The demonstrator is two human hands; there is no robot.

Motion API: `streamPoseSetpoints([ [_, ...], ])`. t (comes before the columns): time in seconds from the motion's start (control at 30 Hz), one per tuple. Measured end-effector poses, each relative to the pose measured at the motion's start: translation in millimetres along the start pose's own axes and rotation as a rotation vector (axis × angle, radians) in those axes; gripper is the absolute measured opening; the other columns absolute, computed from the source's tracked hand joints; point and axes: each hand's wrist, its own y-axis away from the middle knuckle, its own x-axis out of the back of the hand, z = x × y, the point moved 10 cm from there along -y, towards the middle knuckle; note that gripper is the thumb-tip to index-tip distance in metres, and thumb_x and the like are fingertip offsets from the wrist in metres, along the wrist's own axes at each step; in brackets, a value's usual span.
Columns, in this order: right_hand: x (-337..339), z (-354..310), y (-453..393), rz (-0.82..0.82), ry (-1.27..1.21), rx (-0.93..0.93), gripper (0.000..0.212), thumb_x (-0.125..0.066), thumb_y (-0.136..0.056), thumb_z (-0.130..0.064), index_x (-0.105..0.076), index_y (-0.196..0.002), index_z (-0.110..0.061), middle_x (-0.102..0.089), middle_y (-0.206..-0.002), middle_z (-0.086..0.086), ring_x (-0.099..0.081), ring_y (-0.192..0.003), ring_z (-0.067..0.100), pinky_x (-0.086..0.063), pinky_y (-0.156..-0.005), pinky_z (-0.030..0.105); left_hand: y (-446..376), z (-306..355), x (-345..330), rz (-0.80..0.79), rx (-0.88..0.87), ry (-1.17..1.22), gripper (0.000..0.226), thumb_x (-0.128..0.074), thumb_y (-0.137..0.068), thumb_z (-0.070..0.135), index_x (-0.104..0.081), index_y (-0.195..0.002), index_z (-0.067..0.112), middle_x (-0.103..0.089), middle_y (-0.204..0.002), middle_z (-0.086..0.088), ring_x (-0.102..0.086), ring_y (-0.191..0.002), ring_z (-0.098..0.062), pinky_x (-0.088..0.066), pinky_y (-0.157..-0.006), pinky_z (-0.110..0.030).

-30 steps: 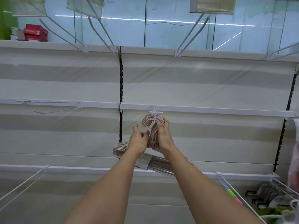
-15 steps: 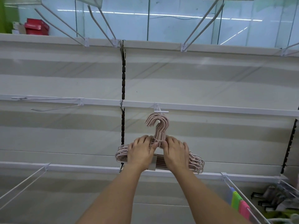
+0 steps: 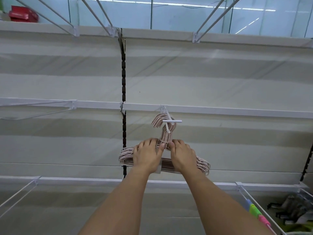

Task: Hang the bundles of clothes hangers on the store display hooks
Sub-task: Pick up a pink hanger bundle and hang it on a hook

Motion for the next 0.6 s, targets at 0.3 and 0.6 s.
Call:
streamPoseSetpoints([
  [0.3,-3.5,5.2,-12.2,-0.017,-0.021,0.001,0.043,-0.021,-0.103,-0.04,-0.054,-0.123,-0.021,-0.053,-0.131,0.002,-0.049,-0.118,0.027,-0.035,-0.096,0.04,-9.0,-0.1,-8.7,-0.014,0.036,-0.005,0.049,-0.021,-0.098,0.052,-0.041,-0.135,0.025,-0.047,-0.138,0.0,-0.039,-0.129,-0.021,-0.022,-0.109,-0.043],
  [0.6,0.3,10.0,6.1,-0.033,-0.067,0.018,0.05,-0.024,-0.101,-0.045,-0.038,-0.142,-0.02,-0.04,-0.147,0.004,-0.035,-0.134,0.025,-0.024,-0.111,0.044,9.9,-0.2,-12.5,-0.087,0.245,0.049,0.051,-0.019,-0.101,0.045,-0.019,-0.149,0.028,-0.012,-0.158,-0.006,-0.003,-0.146,-0.029,-0.002,-0.117,-0.049],
])
